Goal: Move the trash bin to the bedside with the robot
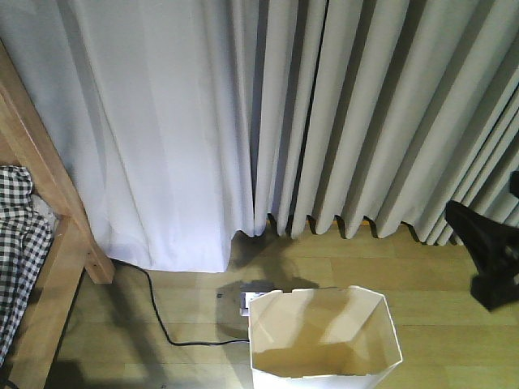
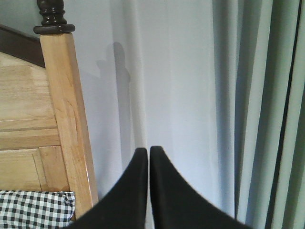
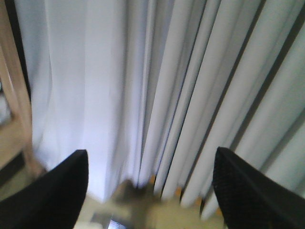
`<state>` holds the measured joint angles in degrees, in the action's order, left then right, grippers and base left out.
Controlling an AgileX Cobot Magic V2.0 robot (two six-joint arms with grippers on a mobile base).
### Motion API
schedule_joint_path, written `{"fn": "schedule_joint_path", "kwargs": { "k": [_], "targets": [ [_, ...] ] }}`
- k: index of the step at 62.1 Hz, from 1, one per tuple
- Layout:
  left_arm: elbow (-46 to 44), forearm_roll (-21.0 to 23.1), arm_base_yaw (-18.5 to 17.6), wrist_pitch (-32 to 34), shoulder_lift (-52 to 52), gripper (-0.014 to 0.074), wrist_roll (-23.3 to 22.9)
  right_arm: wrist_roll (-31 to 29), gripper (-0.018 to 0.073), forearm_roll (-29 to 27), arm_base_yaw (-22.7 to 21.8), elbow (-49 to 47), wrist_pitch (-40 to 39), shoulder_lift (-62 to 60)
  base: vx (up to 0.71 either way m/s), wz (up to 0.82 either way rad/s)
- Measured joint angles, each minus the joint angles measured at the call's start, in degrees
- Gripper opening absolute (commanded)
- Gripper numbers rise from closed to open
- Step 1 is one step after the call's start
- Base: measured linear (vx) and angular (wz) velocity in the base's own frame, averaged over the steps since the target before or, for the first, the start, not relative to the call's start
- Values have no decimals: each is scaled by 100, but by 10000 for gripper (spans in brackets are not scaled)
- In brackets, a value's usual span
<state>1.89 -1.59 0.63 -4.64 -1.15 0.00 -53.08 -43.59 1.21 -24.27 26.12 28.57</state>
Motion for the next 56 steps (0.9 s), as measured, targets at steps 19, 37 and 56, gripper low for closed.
{"fn": "schedule_joint_path", "kwargs": {
  "k": [19, 37, 56],
  "targets": [
    [0, 0, 0, 0, 0, -6, 0, 298, 324, 59, 51, 1046, -1235, -1951, 0, 0],
    [0, 0, 0, 0, 0, -6, 0, 316, -10, 339, 51, 1216, -1513, -2278, 0, 0],
    [0, 0, 0, 0, 0, -6, 0, 317, -8, 357, 51, 1216, -1531, -2278, 0, 0]
  ]
}}
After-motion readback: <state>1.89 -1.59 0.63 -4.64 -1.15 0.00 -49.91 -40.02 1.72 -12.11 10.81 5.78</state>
